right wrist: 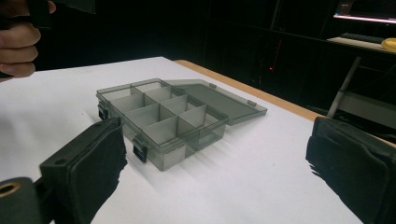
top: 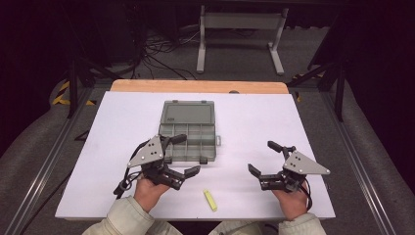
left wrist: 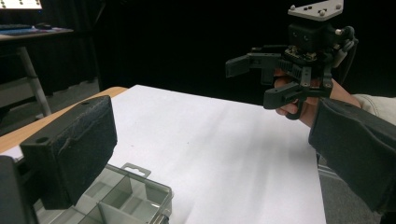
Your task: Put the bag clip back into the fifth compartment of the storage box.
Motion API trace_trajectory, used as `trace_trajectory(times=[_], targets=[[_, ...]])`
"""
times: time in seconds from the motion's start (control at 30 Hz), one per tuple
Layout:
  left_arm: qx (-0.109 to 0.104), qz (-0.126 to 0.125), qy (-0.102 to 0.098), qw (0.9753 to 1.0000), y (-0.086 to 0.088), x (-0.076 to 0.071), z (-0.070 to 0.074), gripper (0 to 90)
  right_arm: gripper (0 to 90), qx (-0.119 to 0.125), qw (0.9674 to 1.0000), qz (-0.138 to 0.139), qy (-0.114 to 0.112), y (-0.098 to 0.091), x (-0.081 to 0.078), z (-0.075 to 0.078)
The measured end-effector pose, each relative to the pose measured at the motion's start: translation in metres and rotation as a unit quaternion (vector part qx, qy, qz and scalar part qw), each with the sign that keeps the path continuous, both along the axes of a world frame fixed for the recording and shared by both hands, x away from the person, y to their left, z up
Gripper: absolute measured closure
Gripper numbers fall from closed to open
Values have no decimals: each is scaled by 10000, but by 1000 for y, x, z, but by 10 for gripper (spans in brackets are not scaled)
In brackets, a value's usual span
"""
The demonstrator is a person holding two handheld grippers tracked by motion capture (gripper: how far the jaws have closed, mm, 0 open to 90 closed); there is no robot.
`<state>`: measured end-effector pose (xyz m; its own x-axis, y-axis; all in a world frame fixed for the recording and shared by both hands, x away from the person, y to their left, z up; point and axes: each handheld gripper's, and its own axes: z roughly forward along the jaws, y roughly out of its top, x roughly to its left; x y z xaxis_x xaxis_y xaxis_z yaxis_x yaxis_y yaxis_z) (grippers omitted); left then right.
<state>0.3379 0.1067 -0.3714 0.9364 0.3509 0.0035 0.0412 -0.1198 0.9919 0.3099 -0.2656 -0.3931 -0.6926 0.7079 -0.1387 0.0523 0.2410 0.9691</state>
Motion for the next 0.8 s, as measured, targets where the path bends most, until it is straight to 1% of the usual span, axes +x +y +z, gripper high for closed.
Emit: trace_trajectory(times=[0.13, 0.23, 0.33, 0.43, 0.47, 0.5, 0.53, 0.6, 0.63, 0.67, 0.7, 0.73, 0.77, 0.8], targets=[[74, -96, 47, 9999, -7, 2, 0, 29, 44, -3, 10000, -1, 2, 0, 0, 0], [161, -181, 16, 9997, -17, 3, 0, 40, 44, 10, 10000, 2, -2, 0, 0, 0], [187, -219, 17, 9996, -22, 3, -1, 45, 44, 7, 10000, 6, 1, 0, 0, 0], [209, -259, 31, 9994, -27, 5, -2, 46, 44, 9, 10000, 8, 4, 0, 0, 0], [231, -287, 69, 9993, -27, 5, -2, 48, 44, 9, 10000, 7, 2, 0, -1, 0], [240, -290, 32, 9993, -28, 6, -3, 49, 44, 9, 10000, 8, 3, 0, -1, 0], [256, -320, 72, 9991, -29, 6, -3, 53, 44, 10, 10000, 9, 3, 0, -1, 0], [301, -373, 78, 9988, -29, 6, -3, 64, 44, 4, 10000, 6, 3, -1, 0, 0], [301, -373, 78, 9988, -29, 6, -3, 83, 44, 4, 10000, 6, 3, -1, 0, 0], [301, -411, 96, 9987, -30, 6, -4, 83, 44, 16, 10000, 8, 9, 0, 0, 0], [306, -438, 120, 9985, -30, 6, -4, 113, 44, 5, 10000, 7, 7, 0, -1, 0], [356, -503, 143, 9980, -30, 6, -4, 241, 44, 6, 10000, 9, 7, 0, -1, 0], [425, -602, 176, 9971, -30, 6, -5, 310, 44, 6, 10000, 7, 5, 0, -1, 0], [461, -672, 205, 9965, -30, 6, -5, 403, 43, 5, 10000, 7, 7, 0, -1, 0]])
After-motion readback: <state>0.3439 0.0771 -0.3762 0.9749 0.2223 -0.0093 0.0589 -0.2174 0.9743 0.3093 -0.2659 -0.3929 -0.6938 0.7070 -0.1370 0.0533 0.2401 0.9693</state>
